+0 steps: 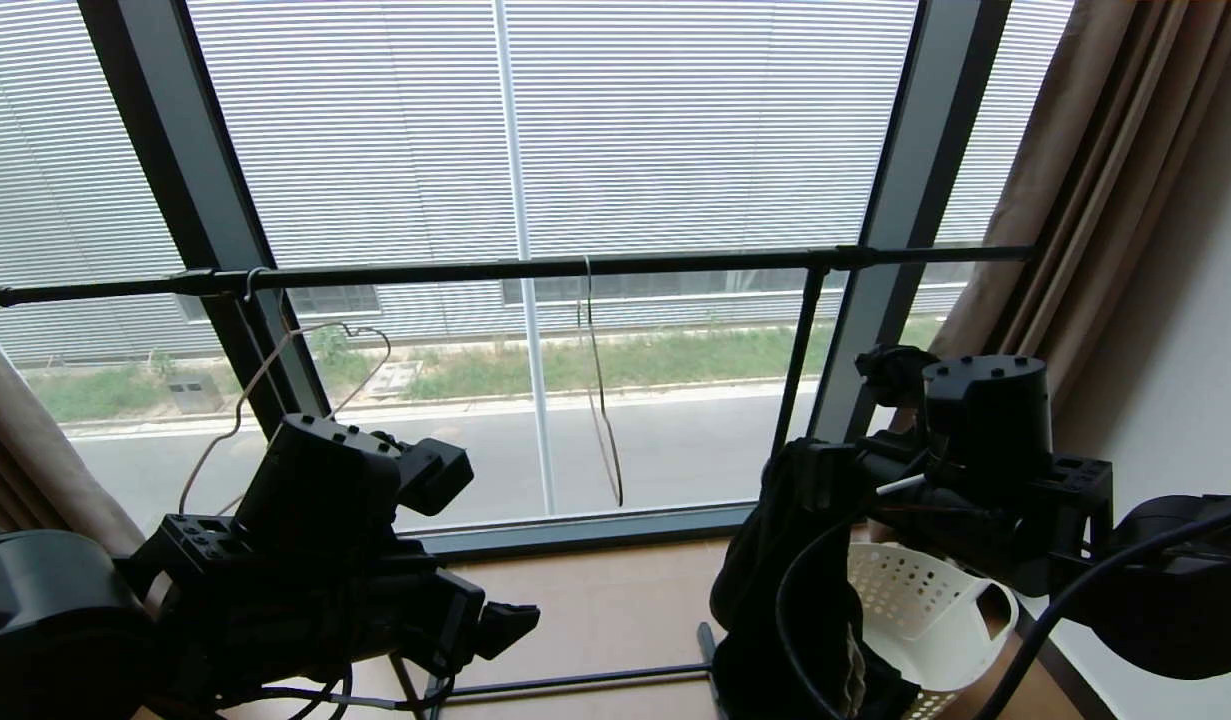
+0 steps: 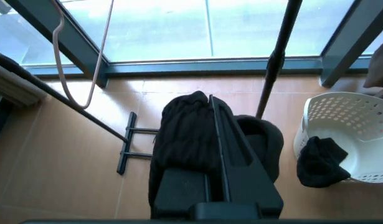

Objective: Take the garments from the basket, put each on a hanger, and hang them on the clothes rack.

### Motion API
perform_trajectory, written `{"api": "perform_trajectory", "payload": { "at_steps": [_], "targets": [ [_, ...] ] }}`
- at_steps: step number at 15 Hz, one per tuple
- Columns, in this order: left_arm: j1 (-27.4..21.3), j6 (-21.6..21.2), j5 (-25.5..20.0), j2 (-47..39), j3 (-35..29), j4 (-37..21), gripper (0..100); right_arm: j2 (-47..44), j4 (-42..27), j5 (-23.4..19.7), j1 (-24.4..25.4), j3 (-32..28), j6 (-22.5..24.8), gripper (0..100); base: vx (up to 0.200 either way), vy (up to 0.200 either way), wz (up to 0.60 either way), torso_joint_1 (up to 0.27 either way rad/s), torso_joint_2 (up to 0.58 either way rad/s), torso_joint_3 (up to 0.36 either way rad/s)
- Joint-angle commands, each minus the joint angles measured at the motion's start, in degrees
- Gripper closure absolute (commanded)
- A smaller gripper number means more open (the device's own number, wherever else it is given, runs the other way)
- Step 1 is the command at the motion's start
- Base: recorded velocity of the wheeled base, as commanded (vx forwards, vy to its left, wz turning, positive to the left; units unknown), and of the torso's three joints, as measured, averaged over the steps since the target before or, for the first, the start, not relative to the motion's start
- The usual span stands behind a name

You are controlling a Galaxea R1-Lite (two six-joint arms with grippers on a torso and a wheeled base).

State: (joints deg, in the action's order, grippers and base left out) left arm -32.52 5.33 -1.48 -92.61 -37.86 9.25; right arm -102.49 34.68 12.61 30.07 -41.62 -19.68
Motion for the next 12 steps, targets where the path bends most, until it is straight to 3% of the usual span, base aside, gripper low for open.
{"api": "perform_trajectory", "payload": {
  "at_steps": [1,4,6,9,12],
  "targets": [
    [0.88,0.03,-0.02,0.06,0.33,0.33,0,0.09,0.03,-0.04,-0.19,-0.04,0.16,100,0.0,0.2,0.0,-0.002,0.0,0.002],
    [1.06,-0.05,0.07,-0.02,1.48,0.68,0,0.09,0.03,0.05,-0.28,0.13,0.25,100,0.0,0.2,0.0,-0.001,0.0,0.005],
    [2.47,-0.14,0.16,0.24,3.06,3.14,0,0.27,0.03,0.05,-1.25,0.22,0.43,100,0.0,0.0,0.0,0.0,0.0,0.0],
    [10.64,-2.95,2.18,1.21,5.17,9.12,0,0.88,0.03,0.14,-2.83,0.31,2.36,100,0.0,0.0,0.0,0.0,0.0,0.0],
    [15.91,-3.13,3.85,0.85,1.83,11.23,0,0.8,0.12,0.14,-3.53,0.31,2.45,100,0.0,0.0,0.0,0.0,0.0,0.0]
  ]
}}
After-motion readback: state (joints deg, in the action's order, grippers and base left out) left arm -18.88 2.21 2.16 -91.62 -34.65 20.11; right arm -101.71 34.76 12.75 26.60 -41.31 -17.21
